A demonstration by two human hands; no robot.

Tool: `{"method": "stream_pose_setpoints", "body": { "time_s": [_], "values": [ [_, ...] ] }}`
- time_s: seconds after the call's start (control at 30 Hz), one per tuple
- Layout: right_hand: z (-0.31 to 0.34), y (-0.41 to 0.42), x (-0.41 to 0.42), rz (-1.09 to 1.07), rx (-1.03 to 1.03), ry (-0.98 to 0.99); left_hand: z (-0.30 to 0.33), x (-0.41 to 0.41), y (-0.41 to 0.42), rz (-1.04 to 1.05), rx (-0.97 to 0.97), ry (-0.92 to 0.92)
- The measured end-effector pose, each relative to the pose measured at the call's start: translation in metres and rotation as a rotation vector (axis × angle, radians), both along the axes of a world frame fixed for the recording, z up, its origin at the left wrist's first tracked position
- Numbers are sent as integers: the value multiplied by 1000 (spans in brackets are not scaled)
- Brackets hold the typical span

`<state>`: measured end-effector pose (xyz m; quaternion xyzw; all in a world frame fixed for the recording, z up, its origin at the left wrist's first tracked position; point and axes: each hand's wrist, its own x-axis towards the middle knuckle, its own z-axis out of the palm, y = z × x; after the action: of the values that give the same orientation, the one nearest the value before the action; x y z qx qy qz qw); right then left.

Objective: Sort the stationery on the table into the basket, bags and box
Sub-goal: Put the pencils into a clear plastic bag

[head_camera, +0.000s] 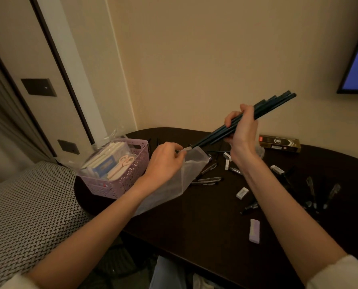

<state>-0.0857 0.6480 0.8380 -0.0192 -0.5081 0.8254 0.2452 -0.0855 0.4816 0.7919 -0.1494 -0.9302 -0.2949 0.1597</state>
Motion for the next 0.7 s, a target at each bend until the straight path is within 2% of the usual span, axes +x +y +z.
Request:
{"method": "stream_pose_setpoints", "body": {
  "time_s": [0.23, 0.33, 0.7],
  "values": [
    [-19, -26, -13, 2, 435, -96, 4, -1, -4, -11, 74, 31],
    [-23, -28, -16, 120, 617, -157, 8, -4, -7, 5, 107, 70],
    [-8, -27, -19, 501, 737, -229, 13, -12, -21, 54, 350, 55]
  ]
}}
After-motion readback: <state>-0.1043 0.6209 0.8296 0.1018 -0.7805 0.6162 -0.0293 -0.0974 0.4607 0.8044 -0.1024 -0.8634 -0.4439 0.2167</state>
